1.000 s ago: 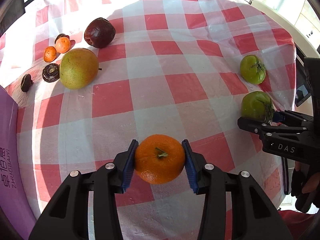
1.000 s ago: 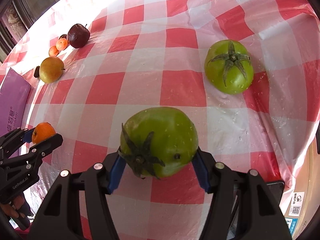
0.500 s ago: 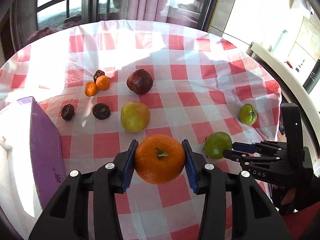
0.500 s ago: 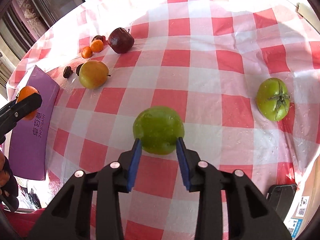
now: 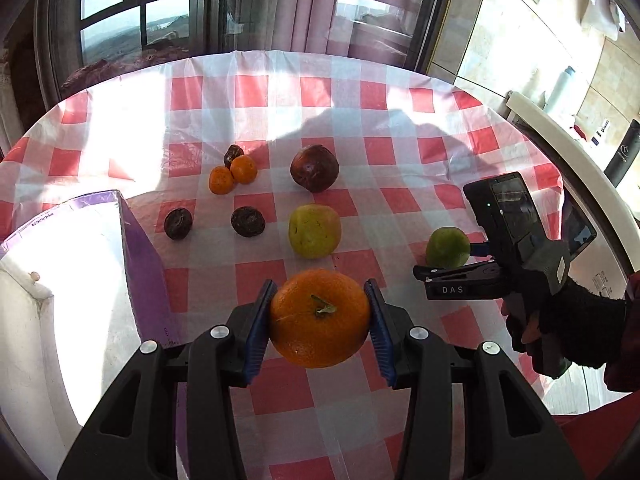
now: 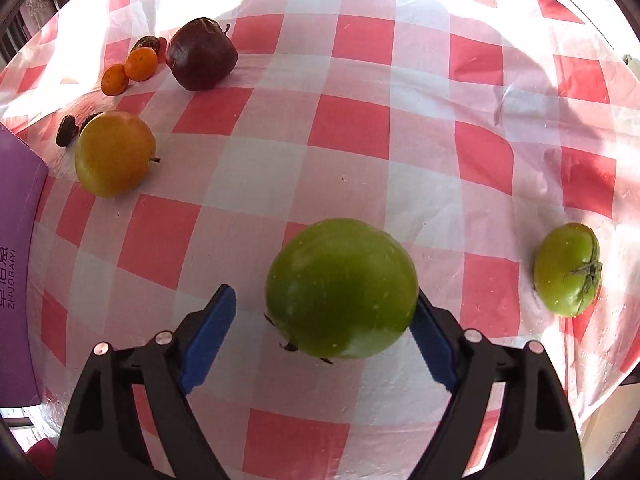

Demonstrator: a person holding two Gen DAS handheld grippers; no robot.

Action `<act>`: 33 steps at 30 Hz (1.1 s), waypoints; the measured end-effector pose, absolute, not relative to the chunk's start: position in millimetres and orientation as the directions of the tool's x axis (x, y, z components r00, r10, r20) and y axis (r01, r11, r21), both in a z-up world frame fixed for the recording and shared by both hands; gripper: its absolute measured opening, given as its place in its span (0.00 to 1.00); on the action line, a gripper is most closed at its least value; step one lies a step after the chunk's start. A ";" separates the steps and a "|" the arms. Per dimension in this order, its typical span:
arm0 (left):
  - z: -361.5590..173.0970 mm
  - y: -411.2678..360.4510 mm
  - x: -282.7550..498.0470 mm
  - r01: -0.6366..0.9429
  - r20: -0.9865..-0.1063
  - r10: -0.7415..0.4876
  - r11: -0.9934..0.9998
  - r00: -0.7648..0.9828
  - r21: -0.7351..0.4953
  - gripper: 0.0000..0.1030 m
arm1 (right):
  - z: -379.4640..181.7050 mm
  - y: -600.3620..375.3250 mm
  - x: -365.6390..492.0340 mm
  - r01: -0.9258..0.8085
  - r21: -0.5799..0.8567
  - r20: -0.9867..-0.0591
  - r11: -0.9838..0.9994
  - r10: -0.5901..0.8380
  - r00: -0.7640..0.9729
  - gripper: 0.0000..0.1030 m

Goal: Organize fruits
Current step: 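Carry the green tomato and the orange over the purple-rimmed white box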

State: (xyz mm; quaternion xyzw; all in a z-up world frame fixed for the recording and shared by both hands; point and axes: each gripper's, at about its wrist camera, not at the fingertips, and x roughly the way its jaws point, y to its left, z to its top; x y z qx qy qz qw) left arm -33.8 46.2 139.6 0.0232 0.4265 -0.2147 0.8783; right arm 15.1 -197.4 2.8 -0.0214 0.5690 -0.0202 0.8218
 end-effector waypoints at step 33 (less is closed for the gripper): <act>86.9 286.9 -69.3 -0.176 -0.913 0.015 0.982 0.408 -0.062 0.42 | 152.7 143.2 -14.7 -0.694 0.259 -0.864 0.672 0.483 0.145 0.60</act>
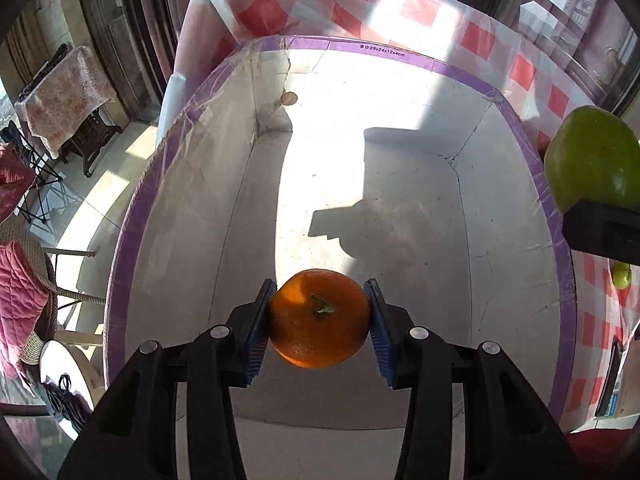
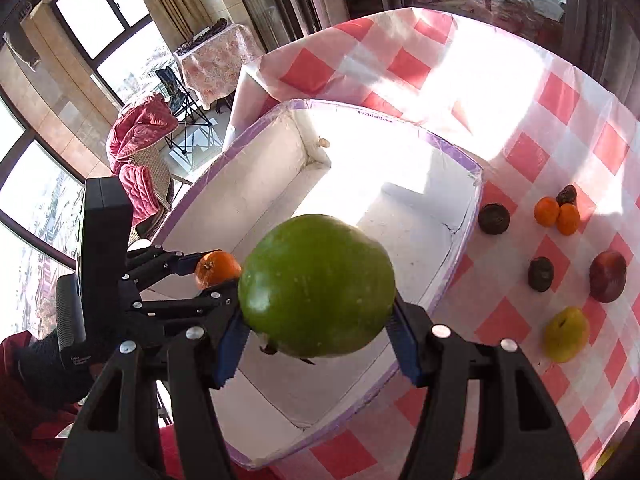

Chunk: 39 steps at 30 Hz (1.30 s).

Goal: Organize fruits
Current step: 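Carry the green tomato and the orange over the purple-rimmed white box, then open the right gripper over the box while the left gripper releases the orange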

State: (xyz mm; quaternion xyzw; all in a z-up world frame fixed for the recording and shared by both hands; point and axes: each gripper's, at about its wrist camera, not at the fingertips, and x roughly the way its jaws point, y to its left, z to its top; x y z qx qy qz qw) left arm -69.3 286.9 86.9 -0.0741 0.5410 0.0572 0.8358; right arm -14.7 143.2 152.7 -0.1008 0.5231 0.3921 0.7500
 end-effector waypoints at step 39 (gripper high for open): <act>10.7 343.7 -120.6 -0.194 -0.999 -0.006 0.981 -0.050 0.004 0.86 | 76.6 247.7 -7.7 -0.714 0.143 -0.978 0.686 0.208 0.005 0.76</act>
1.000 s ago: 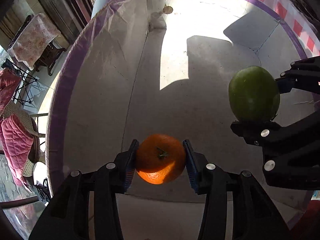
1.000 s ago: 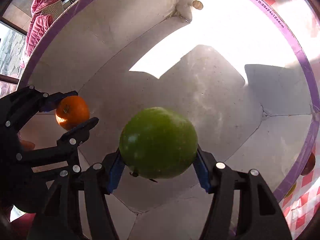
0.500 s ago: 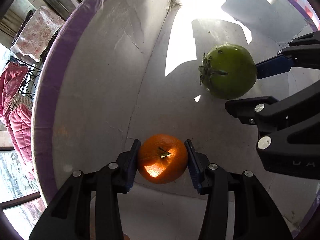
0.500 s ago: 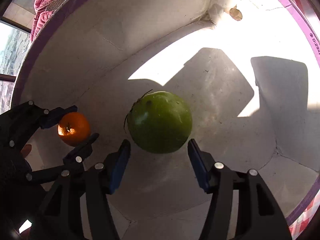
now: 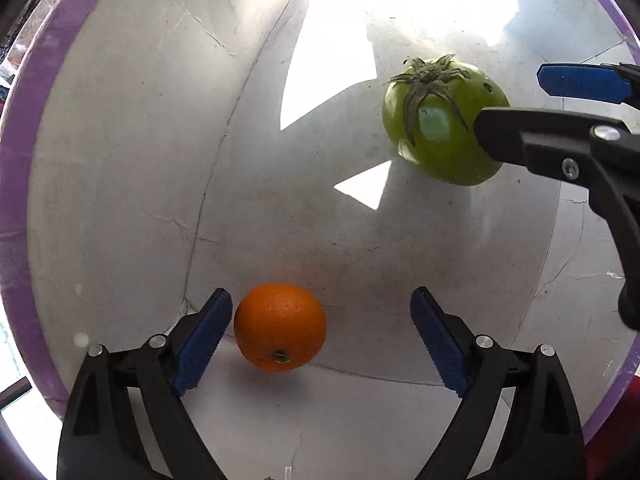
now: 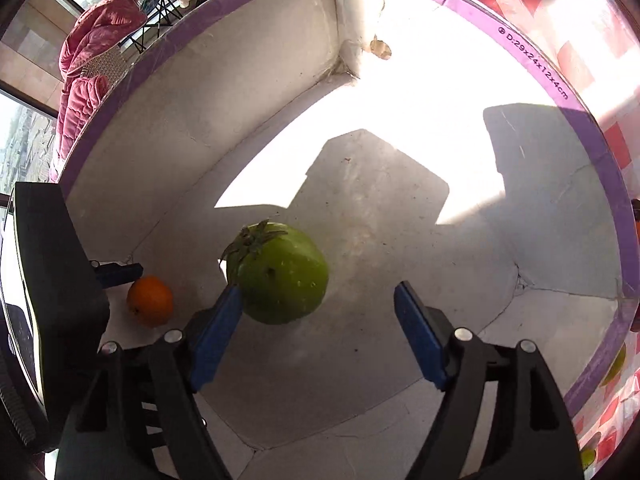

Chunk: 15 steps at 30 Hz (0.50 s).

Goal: Organize fruits
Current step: 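Open the right gripper over the box while the left gripper releases the orange, then grasp the second green tomato with the right gripper while the left gripper grasps the yellow pear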

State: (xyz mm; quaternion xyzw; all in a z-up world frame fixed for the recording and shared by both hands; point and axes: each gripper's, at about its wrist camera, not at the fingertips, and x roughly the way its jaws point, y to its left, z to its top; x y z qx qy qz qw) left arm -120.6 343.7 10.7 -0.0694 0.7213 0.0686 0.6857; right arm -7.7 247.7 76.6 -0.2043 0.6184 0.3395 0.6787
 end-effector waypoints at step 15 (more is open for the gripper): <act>115.1 304.9 -131.4 -0.253 -0.930 0.122 0.967 0.347 0.032 0.86 | 207.4 33.1 10.8 -0.535 0.316 -0.708 0.784 0.570 0.417 0.89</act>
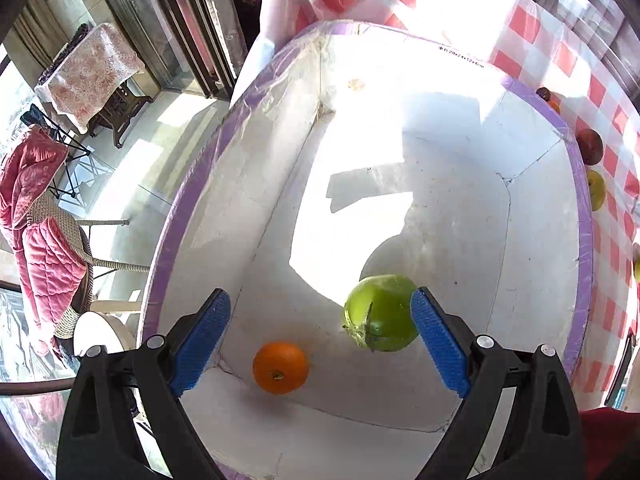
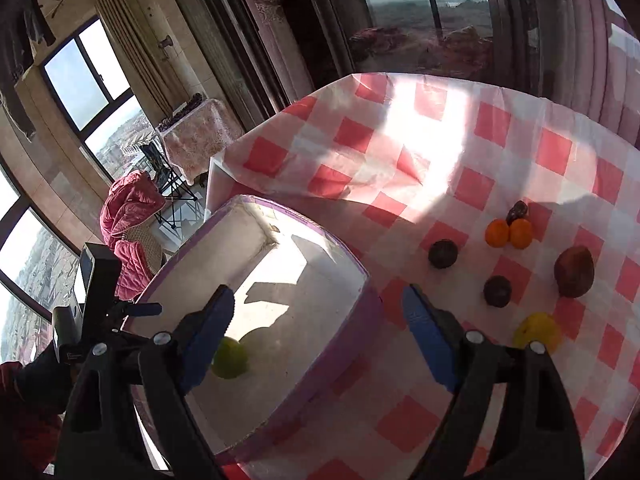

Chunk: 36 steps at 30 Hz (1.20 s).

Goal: Organize fruits
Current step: 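Grasp the second green tomato with the right gripper while the left gripper grasps the yellow pear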

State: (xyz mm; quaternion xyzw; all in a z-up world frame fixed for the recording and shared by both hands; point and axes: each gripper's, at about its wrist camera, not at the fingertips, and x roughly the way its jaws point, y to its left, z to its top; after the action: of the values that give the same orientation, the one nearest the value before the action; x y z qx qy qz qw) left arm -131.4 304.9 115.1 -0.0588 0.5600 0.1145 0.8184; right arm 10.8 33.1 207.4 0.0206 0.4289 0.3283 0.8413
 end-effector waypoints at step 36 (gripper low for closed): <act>34.5 -4.0 -10.3 0.042 -0.935 -0.097 0.995 0.341 -0.088 0.96 | -1.4 -378.3 17.2 0.342 0.031 -0.902 0.939 -0.121 0.414 0.74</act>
State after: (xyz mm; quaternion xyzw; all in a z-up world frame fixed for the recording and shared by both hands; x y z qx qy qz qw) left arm -10.3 -4.0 34.5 -0.0242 0.5723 -0.0424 0.8186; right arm 17.2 -378.3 -1.4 0.1056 0.5230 -0.1388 0.8343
